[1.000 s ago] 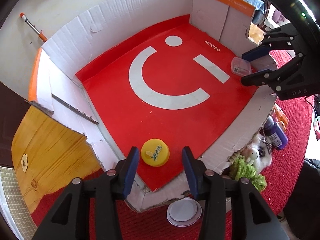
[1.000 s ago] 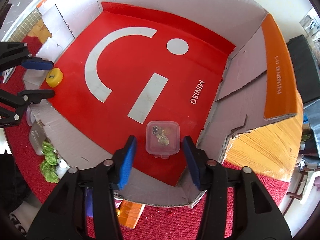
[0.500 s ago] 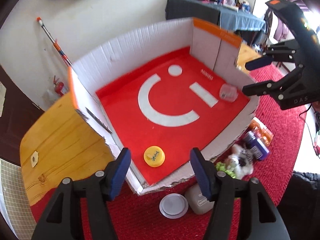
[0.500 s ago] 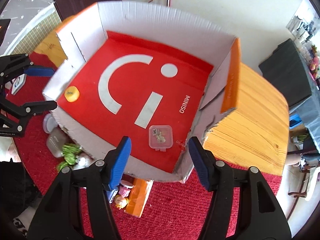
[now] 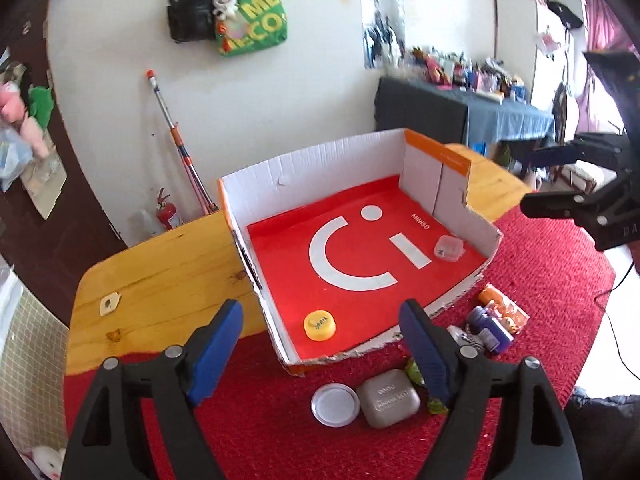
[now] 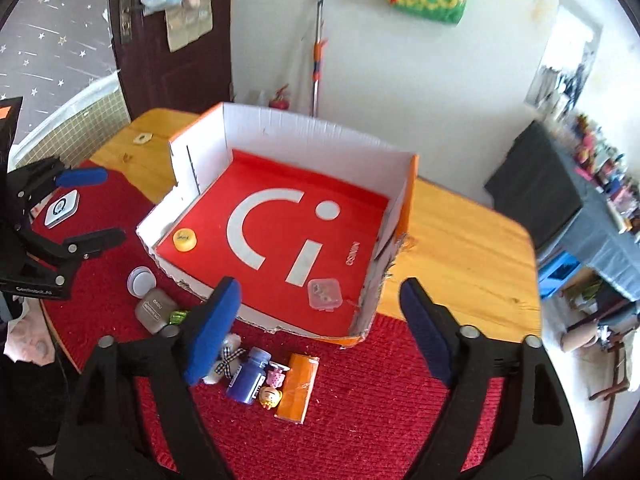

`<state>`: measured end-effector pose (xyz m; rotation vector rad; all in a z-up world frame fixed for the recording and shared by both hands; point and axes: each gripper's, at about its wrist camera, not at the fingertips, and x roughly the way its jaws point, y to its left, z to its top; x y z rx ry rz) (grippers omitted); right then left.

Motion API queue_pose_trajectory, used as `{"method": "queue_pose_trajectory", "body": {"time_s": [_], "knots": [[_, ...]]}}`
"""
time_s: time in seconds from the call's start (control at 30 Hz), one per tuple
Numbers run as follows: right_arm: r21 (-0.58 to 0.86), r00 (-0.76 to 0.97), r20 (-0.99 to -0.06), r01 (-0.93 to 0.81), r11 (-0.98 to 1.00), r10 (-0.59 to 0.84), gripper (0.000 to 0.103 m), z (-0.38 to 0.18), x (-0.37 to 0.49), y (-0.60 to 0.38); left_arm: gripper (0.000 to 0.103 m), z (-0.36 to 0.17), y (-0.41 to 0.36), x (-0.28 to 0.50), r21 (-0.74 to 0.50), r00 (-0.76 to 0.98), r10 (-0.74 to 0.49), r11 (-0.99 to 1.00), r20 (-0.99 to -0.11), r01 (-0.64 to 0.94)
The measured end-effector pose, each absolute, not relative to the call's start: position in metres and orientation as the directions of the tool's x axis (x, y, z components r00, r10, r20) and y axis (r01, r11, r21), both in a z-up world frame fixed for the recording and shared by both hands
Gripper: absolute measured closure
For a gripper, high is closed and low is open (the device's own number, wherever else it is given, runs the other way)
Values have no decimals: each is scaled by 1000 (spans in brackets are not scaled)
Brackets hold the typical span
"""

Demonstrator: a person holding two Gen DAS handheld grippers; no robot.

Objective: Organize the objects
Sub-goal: 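Lift both open grippers out of the cardboard box back toward the remaining items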

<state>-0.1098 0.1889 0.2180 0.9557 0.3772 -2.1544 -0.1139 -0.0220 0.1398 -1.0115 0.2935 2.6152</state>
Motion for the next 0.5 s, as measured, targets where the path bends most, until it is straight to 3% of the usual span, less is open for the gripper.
{"method": "queue_pose_trajectory", "body": {"time_s": [0.33, 0.5], "knots": [[-43, -668, -592, 584, -811, -450, 10, 215, -49, 223, 5, 135, -35, -53, 42, -824, 180, -970, -537, -239], [32, -692, -573, 517, -856, -439, 9, 192, -35, 235, 5, 123, -42, -34, -37, -832, 183, -981, -524, -193]]}}
